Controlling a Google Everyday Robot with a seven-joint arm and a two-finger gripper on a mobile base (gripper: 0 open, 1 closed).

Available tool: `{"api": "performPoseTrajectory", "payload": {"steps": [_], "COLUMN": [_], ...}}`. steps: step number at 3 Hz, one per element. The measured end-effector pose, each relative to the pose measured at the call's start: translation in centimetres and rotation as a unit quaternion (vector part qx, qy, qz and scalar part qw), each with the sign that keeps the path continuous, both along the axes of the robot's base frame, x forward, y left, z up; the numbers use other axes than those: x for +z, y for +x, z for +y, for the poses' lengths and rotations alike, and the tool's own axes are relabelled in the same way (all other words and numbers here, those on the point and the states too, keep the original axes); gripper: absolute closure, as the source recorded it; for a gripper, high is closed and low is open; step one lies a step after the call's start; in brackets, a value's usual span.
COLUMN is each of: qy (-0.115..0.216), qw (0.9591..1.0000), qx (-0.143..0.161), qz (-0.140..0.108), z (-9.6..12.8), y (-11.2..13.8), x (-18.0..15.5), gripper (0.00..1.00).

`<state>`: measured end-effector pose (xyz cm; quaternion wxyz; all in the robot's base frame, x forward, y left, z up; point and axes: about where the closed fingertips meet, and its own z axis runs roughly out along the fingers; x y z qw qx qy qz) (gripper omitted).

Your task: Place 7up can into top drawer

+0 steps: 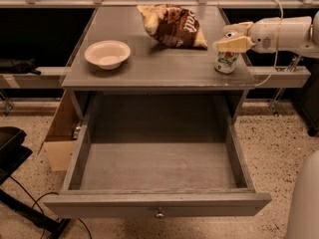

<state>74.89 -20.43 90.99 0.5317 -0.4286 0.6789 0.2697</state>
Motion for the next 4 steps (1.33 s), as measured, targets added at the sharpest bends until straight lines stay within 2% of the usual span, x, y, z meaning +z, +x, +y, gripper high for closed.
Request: {"api": "performPoseTrajectory", "payload": {"steps": [2, 3, 4], "qy": [0.0, -0.04, -0.073], "qw": [1.0, 0.9987, 0.9953], "qx": [0.0, 0.009, 0.028], "qz": [0.0, -0.032, -0.057], "z": [0.0, 1.7, 5.0], "y": [0.0, -1.6, -4.7], "x": [0.0, 3.1, 5.8], "gripper": [0.94, 1.0, 1.0]}}
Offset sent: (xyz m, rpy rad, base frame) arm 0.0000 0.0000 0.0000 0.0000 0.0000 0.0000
